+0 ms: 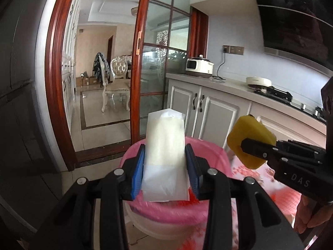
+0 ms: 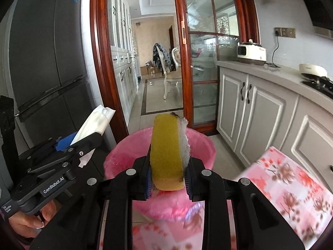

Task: Collect trash
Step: 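Carry the sponge and tissue with both tools over the pink bin and release, then move both open tools back over the table toward the remaining trash, then grasp the white paper cup with the left tool while the right tool grasps a pink foam net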

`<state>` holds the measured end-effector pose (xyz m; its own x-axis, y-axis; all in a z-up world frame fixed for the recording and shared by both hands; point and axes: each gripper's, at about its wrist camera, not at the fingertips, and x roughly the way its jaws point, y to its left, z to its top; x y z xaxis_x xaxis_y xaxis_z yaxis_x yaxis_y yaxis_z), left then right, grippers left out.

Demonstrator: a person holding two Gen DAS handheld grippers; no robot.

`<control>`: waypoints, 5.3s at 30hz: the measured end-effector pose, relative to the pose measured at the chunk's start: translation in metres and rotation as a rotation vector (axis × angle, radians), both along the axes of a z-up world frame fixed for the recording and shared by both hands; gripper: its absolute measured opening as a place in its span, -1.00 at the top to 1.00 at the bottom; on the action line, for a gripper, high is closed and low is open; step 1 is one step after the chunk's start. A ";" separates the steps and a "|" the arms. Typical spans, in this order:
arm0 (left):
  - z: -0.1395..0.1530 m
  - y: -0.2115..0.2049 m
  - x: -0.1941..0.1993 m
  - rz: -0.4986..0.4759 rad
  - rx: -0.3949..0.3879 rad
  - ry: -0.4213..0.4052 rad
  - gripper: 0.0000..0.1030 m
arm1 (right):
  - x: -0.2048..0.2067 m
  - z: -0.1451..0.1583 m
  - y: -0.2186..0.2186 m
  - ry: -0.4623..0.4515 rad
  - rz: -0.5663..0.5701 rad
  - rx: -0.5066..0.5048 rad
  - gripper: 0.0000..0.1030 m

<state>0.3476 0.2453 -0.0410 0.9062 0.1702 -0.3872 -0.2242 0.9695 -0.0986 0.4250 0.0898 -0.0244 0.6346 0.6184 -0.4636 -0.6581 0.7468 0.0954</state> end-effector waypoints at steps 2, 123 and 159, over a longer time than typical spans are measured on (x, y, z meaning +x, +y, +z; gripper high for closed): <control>-0.006 0.010 0.018 0.006 -0.021 0.010 0.27 | 0.019 -0.007 0.011 0.011 0.007 -0.005 0.48; -0.103 -0.242 -0.087 -0.398 -0.031 0.260 0.30 | -0.146 -0.109 -0.282 0.216 -0.539 0.015 -0.64; -0.111 -0.201 -0.090 -0.278 -0.080 0.316 -0.44 | -0.113 -0.104 -0.221 0.178 -0.374 -0.117 0.49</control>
